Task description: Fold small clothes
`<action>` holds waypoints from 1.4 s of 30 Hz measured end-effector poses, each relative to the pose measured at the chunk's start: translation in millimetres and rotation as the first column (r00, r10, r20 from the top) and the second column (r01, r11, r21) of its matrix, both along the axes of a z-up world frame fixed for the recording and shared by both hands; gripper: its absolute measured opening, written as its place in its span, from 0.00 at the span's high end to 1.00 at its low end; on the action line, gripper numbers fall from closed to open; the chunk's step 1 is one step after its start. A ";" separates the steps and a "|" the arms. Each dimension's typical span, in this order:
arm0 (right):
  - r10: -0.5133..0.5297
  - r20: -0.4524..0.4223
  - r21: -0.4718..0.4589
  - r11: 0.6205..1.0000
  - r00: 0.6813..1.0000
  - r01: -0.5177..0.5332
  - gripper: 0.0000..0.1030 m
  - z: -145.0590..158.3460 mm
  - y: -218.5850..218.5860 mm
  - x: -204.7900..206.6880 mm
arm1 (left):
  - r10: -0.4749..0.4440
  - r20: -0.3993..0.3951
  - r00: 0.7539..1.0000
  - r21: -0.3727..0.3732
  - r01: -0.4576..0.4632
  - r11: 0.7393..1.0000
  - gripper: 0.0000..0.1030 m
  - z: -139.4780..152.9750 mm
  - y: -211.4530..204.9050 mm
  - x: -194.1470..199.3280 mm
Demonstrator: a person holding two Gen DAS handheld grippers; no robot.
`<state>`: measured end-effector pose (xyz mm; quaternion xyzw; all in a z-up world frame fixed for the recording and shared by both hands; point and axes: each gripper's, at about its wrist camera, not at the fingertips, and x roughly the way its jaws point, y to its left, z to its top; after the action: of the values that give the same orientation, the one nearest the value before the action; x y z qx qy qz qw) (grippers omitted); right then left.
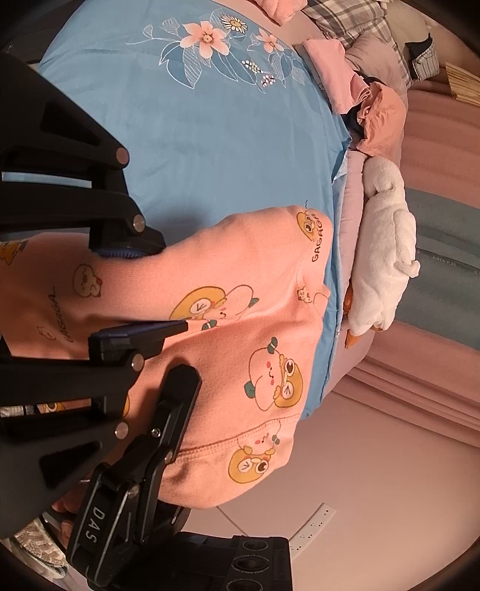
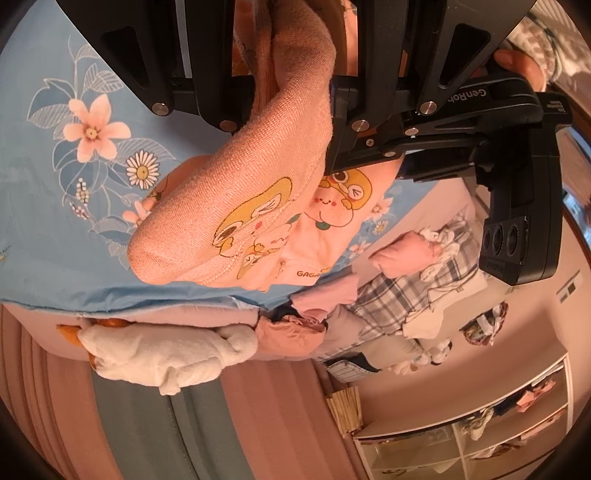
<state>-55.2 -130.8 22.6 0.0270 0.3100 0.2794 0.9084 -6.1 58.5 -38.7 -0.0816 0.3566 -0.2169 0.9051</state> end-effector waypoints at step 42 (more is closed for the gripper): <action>0.042 -0.073 -0.027 0.999 0.996 -0.044 0.74 -20.0 38.3 36.9 | 0.066 -0.095 0.993 -0.015 -0.068 0.998 0.73 -30.2 33.7 44.7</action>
<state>-18.3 -92.5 2.6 0.0173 0.3473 0.2933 0.8905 38.6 92.2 -68.9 -0.1116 0.3940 -0.1855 0.8933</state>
